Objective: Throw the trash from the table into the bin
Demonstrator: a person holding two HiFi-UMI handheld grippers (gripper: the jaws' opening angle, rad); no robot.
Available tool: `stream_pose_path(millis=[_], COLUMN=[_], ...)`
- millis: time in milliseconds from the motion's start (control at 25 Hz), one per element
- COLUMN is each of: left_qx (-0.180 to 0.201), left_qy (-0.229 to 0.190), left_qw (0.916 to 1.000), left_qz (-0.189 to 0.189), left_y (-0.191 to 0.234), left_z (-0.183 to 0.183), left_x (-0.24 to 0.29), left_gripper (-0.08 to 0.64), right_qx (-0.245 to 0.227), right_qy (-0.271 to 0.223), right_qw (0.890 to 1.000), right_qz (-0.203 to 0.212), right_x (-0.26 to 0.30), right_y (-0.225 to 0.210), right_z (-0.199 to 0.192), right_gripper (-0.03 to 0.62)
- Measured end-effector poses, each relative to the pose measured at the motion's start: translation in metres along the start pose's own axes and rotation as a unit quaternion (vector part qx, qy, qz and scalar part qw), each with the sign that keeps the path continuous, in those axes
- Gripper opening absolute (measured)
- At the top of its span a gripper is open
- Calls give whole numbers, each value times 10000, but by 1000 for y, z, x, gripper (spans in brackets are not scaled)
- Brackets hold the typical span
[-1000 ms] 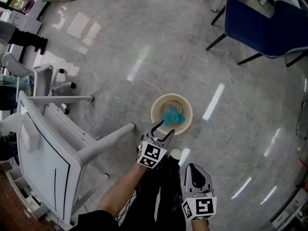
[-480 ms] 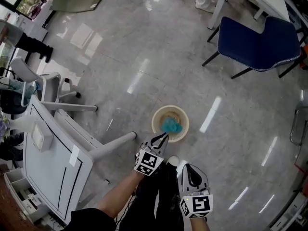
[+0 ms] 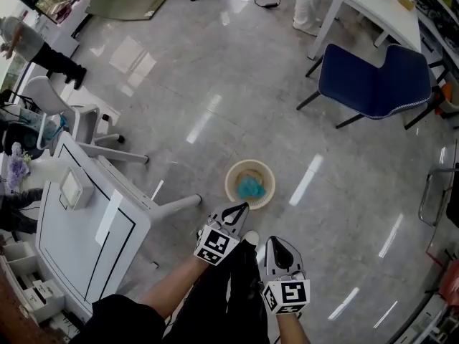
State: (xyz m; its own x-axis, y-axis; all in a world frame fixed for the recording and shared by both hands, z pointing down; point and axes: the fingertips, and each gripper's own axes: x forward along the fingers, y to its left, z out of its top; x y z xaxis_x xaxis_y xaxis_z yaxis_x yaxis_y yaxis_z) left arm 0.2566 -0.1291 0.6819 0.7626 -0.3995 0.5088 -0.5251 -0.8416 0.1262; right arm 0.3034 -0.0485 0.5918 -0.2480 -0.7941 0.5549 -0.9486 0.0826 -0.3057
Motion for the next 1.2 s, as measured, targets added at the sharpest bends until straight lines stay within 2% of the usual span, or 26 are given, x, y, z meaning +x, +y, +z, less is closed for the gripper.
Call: stream_pose_path(millis=[320, 560, 760, 1040, 1200], left_qx=[197, 235, 237, 217, 330], left_qy=[-515, -742, -901, -991, -1097], left_qw=[9985, 9969, 9954, 9944, 9929], left_qz=[-17, 116, 228, 293, 314], left_y=[-18, -24, -29, -36, -41], left_z=[94, 139, 160, 170, 186], left_x=[-67, -117, -148, -169, -184], left_gripper=[6, 6, 6, 6, 6], right_qx=[-629, -911, -941, -1062, -1004], right_qy=[-471, -832, -895, -828, -960], right_qw=[9964, 9908, 9895, 9884, 9876], right_qz=[332, 561, 629, 708, 730], right_x=[-44, -79, -94, -108, -110], right_y=[52, 86, 100, 125, 129], right_z=[69, 112, 124, 130, 139], right_gripper=[8, 8, 8, 8, 8])
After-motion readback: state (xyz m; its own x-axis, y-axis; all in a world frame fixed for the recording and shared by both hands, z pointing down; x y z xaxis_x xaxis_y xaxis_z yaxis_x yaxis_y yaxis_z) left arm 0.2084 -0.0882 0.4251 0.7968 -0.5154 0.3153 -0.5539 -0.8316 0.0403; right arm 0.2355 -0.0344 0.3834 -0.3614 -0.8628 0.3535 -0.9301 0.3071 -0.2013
